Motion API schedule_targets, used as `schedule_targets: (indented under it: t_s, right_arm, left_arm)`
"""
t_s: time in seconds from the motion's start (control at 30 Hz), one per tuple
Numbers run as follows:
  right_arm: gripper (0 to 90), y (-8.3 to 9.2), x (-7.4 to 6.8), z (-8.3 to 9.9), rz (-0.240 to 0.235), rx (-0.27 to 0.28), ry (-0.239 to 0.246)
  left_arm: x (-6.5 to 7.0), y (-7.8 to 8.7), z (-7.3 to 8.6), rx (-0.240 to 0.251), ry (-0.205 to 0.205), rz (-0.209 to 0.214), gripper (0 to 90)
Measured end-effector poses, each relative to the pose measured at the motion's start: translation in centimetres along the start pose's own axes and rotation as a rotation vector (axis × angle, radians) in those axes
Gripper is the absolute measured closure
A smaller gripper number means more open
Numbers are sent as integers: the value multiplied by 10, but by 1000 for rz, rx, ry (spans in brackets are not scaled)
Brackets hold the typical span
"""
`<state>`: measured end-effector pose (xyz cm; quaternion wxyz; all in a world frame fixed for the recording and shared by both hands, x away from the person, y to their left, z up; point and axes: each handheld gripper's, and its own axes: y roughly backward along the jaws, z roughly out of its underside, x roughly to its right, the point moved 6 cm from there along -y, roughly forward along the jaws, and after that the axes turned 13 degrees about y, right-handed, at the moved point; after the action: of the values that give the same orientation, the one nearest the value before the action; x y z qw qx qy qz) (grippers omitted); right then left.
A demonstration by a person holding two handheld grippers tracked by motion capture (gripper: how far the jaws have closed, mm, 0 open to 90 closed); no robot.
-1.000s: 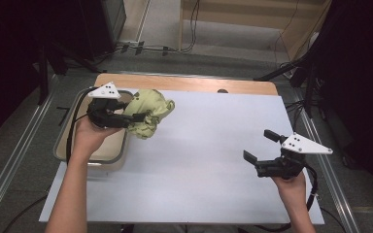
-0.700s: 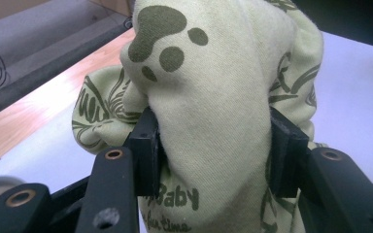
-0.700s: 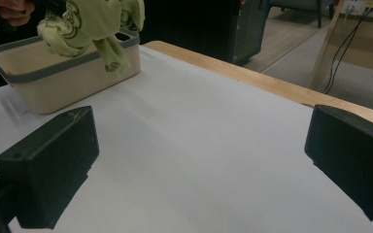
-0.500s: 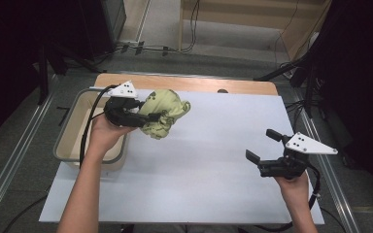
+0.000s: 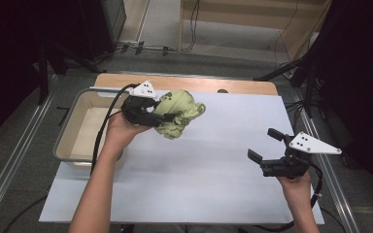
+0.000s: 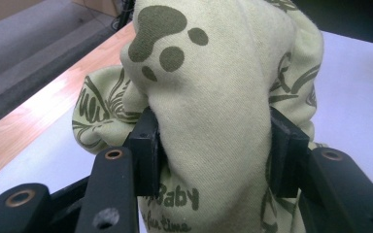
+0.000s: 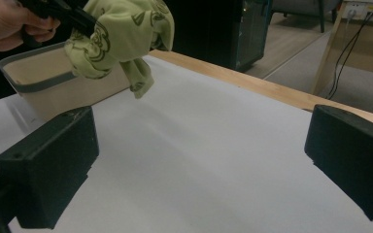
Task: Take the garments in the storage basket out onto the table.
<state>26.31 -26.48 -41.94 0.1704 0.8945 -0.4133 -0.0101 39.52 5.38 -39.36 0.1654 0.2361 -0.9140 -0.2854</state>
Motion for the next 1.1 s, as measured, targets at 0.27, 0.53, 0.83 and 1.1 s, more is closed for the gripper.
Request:
schedule_targets:
  t_s: [0.27, 0.53, 0.83, 1.1]
  right_arm:
    - [0, 2, 1, -1, -5, 8, 3]
    - [0, 3, 2, -2, -3, 11, 0]
    - [0, 3, 3, -2, -5, 17, -3]
    - [0, 6, 4, -3, -1, 21, -8]
  left_arm:
    - [14, -23, -9, -40, -40, 0, 504]
    - [22, -47, -7, -101, -75, -11, 502]
    - [28, -76, 1, -184, -110, -31, 500]
    - [33, -97, 7, -255, -147, -51, 499]
